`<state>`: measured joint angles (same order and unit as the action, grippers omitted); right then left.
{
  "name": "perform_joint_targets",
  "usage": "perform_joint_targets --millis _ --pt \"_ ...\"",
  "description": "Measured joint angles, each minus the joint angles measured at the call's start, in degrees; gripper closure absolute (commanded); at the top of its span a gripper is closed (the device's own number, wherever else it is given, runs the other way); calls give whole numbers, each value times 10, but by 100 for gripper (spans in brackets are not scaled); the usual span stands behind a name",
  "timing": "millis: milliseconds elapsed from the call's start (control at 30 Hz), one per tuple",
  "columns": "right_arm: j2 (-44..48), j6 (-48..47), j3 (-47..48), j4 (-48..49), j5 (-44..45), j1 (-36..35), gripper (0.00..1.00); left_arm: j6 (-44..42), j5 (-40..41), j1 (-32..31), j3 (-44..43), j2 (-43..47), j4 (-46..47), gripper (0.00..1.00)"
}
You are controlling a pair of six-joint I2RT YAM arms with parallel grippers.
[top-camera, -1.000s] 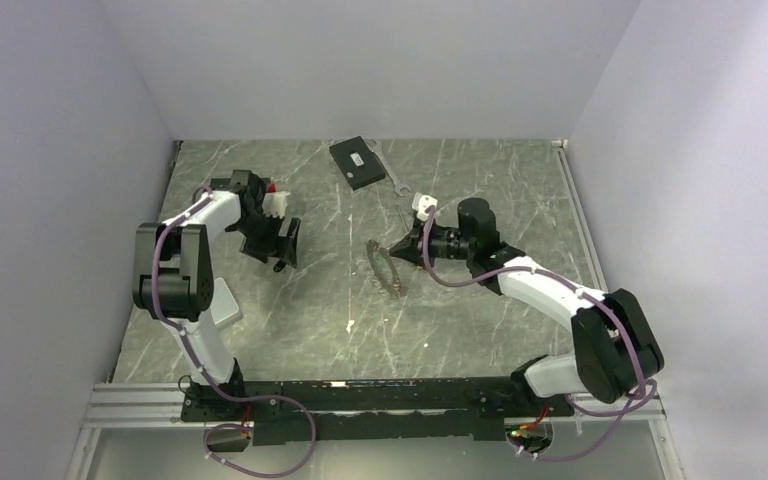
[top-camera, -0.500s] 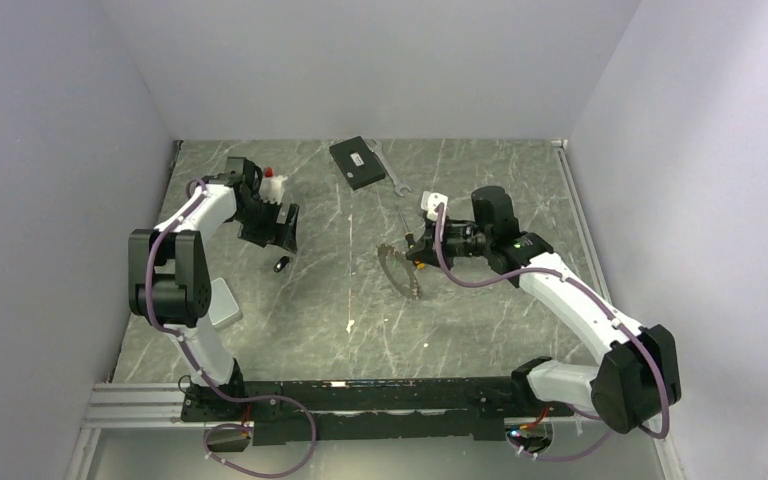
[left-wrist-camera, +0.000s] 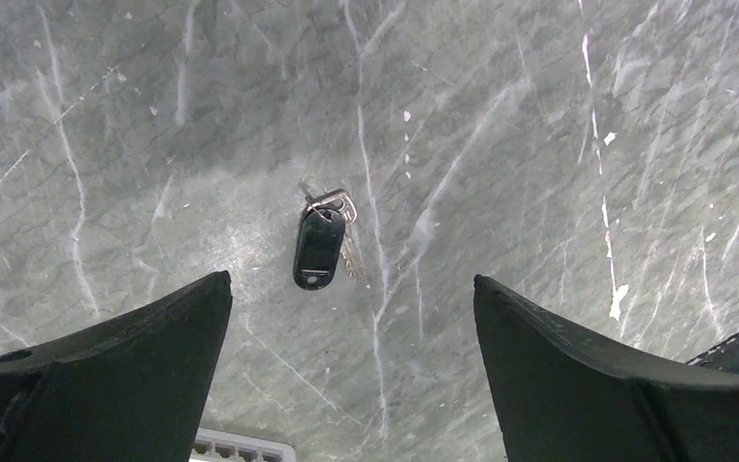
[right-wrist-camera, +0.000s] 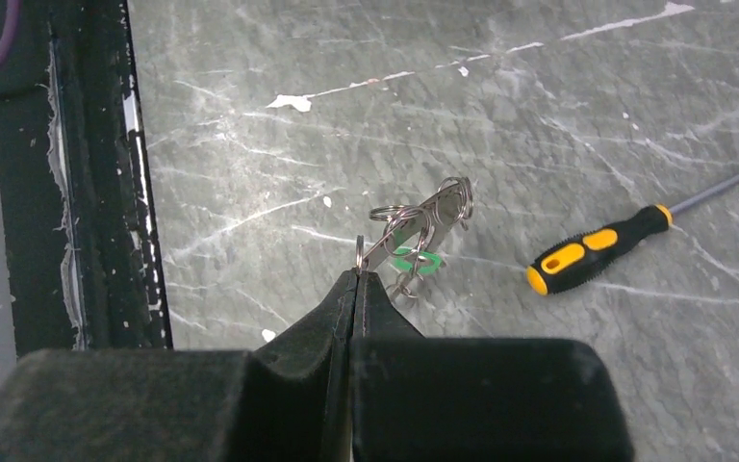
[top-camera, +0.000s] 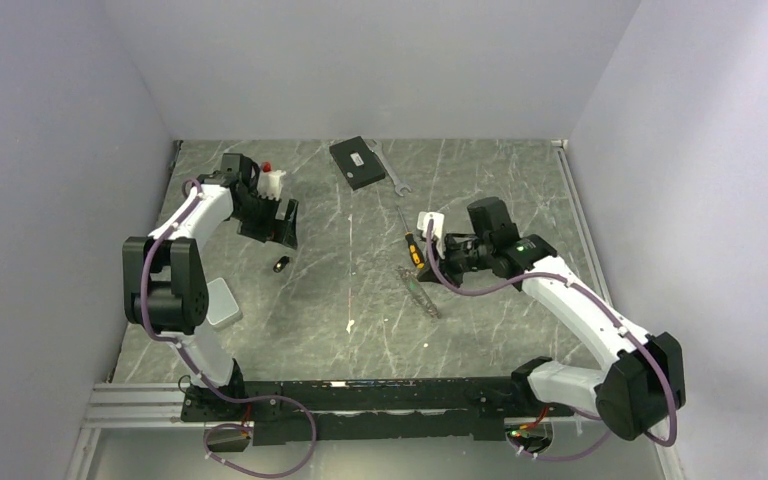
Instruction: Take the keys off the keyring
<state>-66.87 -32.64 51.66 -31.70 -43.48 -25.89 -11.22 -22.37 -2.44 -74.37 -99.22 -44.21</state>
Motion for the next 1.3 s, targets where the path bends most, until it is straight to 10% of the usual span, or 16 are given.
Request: perform_joint_targets --millis 900,1300 --pt "-336 164 47 241 15 -165 100 14 -78 7 14 20 3 0" --pt "-366 187 68 253 15 -166 55 14 -105 9 21 20 5 1"
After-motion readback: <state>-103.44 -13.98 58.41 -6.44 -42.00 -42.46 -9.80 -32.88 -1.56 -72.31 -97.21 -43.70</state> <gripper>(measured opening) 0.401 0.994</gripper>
